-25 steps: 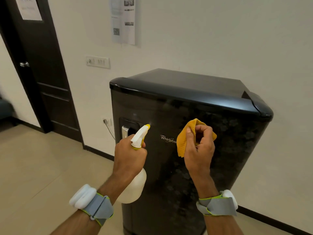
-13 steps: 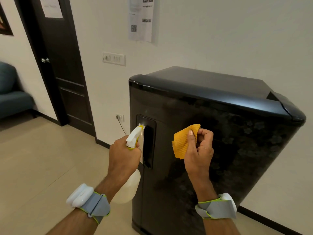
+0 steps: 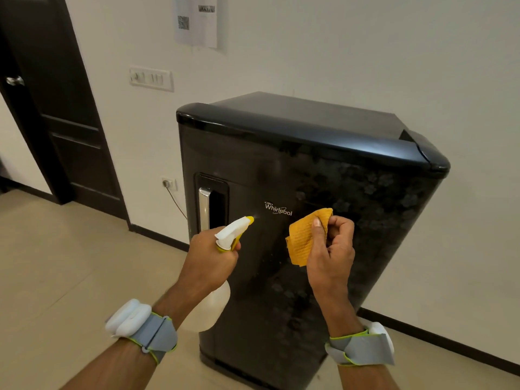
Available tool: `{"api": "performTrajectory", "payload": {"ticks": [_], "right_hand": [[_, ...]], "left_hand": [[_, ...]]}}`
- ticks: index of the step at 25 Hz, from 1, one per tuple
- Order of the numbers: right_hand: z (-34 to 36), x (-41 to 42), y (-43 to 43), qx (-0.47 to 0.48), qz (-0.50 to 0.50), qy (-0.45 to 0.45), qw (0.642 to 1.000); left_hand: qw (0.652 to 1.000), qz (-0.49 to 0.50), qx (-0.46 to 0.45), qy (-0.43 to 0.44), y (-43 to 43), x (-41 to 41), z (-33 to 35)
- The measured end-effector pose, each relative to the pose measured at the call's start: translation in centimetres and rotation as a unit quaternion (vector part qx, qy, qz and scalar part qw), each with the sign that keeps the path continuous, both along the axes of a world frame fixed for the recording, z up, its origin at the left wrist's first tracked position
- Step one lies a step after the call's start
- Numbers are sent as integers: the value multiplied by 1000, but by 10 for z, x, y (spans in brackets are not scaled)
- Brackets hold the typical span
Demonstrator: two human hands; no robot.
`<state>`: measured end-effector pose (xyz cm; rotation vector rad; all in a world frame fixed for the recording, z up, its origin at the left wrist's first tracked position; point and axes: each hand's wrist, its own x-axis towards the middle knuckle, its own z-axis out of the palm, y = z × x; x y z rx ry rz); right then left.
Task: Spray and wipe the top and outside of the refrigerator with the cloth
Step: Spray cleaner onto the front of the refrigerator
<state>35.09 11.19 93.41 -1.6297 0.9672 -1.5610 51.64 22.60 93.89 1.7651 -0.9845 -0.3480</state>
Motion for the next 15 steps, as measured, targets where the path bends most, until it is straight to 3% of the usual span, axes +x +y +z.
{"api": "performTrajectory", "payload": {"ticks": [6, 15], "right_hand": [[-12, -31, 4, 11, -17, 2, 1000], [-27, -72, 1, 14, -84, -14, 996]], "left_hand": [[994, -100, 38, -16, -16, -28, -2], [983, -177, 16, -49, -39, -69, 0]]}}
